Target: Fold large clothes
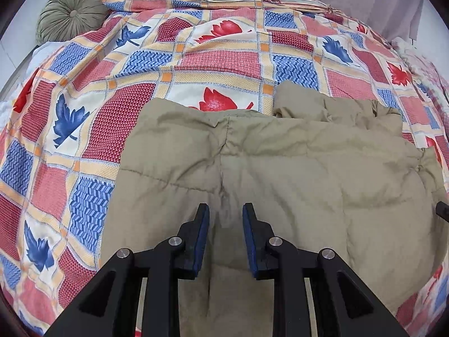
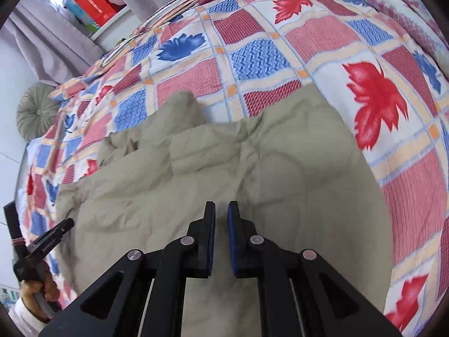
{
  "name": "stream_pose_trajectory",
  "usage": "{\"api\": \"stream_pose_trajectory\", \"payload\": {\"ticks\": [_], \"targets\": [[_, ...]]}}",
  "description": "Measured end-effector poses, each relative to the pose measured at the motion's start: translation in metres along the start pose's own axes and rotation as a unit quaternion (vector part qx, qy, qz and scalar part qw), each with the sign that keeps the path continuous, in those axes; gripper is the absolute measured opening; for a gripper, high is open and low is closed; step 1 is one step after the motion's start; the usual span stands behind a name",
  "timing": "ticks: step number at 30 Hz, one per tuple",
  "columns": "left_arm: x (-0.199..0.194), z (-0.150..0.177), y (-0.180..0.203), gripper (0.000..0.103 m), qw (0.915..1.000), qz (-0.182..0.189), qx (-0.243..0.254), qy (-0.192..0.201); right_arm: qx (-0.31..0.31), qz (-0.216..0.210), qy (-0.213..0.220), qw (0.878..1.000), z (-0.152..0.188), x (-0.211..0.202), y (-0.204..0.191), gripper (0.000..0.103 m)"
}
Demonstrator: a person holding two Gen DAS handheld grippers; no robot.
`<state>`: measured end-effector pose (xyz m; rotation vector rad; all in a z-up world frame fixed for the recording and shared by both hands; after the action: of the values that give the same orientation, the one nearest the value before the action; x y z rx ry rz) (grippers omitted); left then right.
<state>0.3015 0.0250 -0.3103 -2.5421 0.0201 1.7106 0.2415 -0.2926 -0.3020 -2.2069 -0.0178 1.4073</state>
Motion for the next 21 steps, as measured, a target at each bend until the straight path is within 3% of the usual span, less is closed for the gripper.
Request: {"api": "stream_pose_trajectory", "payload": {"ticks": [3,4,5,7,9,18,19,21], "targets": [[-0.016,0.013,-0.003,0.027,0.9999,0.011,-0.012,0.001,0.007,-0.015,-0.006,1.000,0.021,-0.013,-0.007,0.010],[-0.020,0.018,-0.004,0.031,0.9998,0.013,-0.015,0.002,0.012,-0.020,-0.008,1.000,0.028,-0.017,-0.009,0.010],[-0.026,0.026,-0.006,0.065,0.9997,0.015,-0.017,0.002,0.017,-0.025,-0.012,0.999,0.037,-0.020,-0.010,0.010],[-0.036,0.035,-0.010,0.103,0.9996,0.010,-0.023,0.014,0.027,-0.030,-0.020,0.999,0.053,-0.026,-0.011,0.010],[-0.047,0.046,-0.012,0.103,0.9994,0.011,-0.019,0.028,0.041,-0.036,-0.026,0.998,0.067,-0.031,-0.010,0.010],[-0.047,0.098,-0.026,0.103,0.9978,0.023,-0.060,-0.017,0.089,-0.043,-0.049,0.994,0.117,-0.039,0.007,0.011],[-0.044,0.102,-0.028,0.103,0.9973,0.025,-0.066,-0.022,0.096,-0.045,-0.051,0.993,0.122,-0.038,0.009,0.014],[-0.039,0.111,-0.029,0.103,0.9957,0.030,-0.080,-0.033,0.113,-0.058,-0.053,0.990,0.129,-0.036,0.012,0.040]]}}
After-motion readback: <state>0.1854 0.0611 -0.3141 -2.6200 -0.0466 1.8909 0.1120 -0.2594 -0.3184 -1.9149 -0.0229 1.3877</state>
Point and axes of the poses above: each gripper's, at about its wrist camera, not at the fingertips, and x roughly the way its jaws point, y to its right, z to its underside, the point moved 10 cm from there along x, roughly the way its jaws point, and after that the axes turned 4 degrees about -z, right-handed, at the moved point
